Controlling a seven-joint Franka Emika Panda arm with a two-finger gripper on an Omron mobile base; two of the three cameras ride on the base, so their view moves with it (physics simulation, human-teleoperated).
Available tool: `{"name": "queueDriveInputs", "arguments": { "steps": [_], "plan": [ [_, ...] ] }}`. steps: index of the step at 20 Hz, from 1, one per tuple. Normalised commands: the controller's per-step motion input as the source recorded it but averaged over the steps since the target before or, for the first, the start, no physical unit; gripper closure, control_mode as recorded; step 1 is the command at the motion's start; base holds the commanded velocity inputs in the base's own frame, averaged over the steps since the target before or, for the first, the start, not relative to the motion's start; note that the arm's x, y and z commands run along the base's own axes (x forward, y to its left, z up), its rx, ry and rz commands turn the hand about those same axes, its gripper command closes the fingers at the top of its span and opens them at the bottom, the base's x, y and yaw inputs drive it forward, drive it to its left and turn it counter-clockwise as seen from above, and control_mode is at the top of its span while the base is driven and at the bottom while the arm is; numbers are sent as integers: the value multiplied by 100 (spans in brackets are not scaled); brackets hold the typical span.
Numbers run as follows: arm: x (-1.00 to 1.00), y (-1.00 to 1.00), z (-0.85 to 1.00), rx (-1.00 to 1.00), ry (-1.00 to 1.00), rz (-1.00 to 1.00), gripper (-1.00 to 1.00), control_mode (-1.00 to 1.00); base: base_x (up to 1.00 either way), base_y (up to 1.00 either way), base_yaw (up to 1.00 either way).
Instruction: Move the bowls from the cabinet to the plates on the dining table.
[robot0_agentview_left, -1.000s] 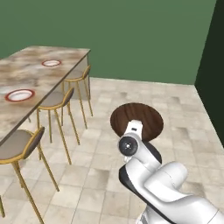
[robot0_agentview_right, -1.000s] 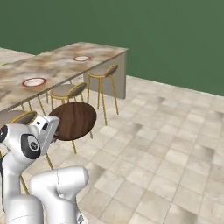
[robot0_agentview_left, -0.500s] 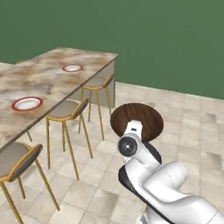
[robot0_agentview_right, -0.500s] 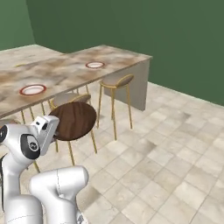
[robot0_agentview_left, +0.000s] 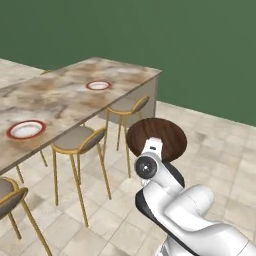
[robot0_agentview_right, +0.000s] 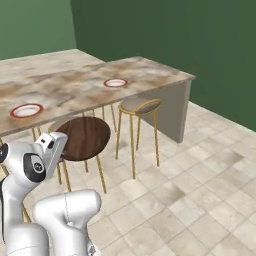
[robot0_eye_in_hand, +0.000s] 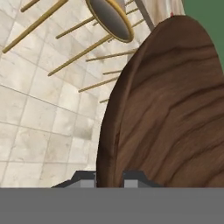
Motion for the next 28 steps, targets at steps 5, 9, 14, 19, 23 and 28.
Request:
{"name": "queueDriveInputs", "arguments": {
  "steps": [5,9,14,19,23,28],
  "plan": [
    [0,0,0,0,0,0,100,100,100,-83,32],
    [0,0,0,0,0,0,100,100,100,-76,29],
    [0,0,0,0,0,0,100,100,100,-71,27],
    [0,0,0,0,0,0,100,100,100,-57,26],
    [0,0,0,0,0,0,100,100,100,-28,21],
    [0,0,0,0,0,0,100,100,91,0,7]
  ]
}}
